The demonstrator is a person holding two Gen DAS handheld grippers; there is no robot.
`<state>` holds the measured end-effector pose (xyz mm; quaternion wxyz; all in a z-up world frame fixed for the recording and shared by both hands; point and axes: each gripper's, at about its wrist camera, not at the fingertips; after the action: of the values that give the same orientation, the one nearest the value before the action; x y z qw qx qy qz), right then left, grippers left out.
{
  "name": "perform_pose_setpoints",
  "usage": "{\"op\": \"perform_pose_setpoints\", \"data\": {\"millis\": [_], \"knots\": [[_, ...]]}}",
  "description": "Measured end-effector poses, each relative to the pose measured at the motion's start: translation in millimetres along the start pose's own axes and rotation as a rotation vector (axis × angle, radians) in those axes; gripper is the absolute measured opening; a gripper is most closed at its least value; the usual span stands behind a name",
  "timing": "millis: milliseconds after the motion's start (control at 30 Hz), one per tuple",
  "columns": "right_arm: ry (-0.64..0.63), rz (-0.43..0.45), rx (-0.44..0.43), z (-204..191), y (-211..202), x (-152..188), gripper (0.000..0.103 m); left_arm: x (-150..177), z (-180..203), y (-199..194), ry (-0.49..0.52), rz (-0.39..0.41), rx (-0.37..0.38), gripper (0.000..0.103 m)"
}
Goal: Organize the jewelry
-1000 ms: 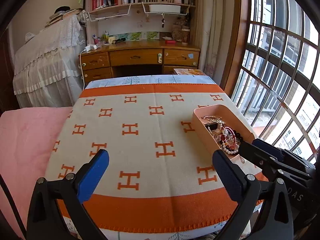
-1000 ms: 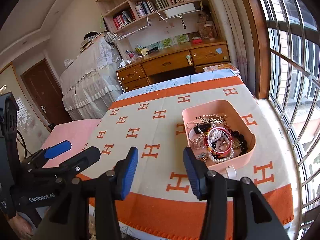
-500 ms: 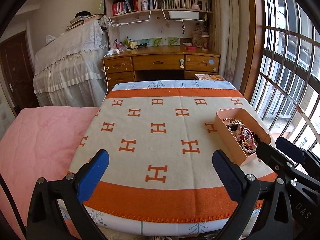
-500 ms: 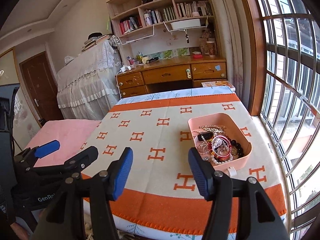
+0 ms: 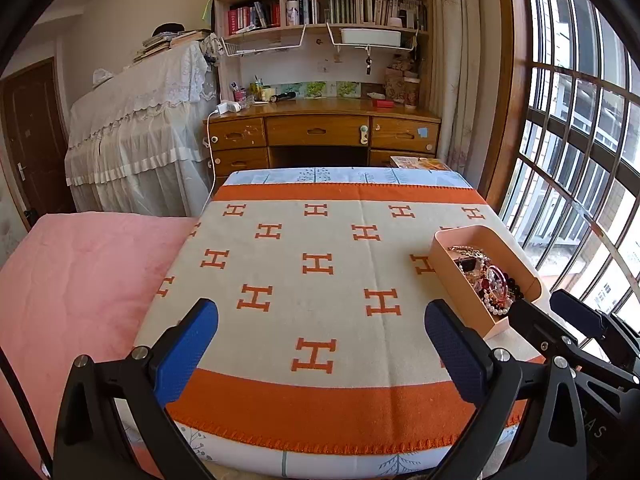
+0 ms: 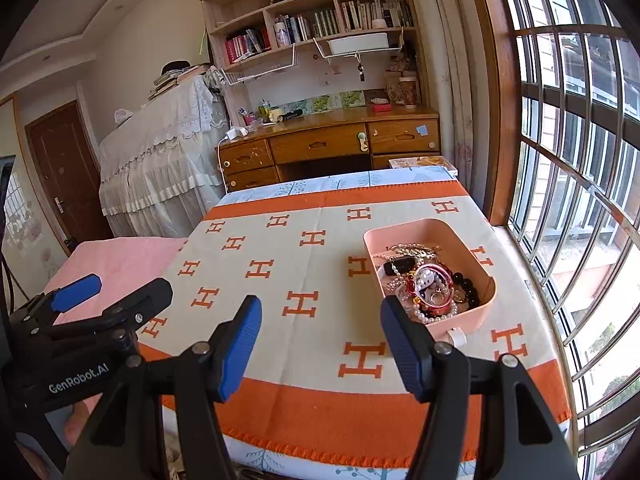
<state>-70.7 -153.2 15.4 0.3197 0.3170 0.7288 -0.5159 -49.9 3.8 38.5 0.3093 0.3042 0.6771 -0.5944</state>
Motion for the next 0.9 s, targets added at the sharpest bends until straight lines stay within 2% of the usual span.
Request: {"op": "perform_pose_setpoints", "data": {"millis": [900], "knots": [[0.000, -0.001, 0.000, 1.5, 0.5, -0.8, 0.063, -1.6, 1.7, 4.2, -0.006, -0.007, 0.006, 0.102]]}}
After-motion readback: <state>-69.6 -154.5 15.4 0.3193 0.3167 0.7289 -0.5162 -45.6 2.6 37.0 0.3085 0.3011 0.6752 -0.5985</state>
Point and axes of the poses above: each gripper's, at about its wrist camera, not at the fingertips, and y roughly the way its jaws point, z to its right, x to its underside, and after that the axes turned 7 degrees about -x, right-handed
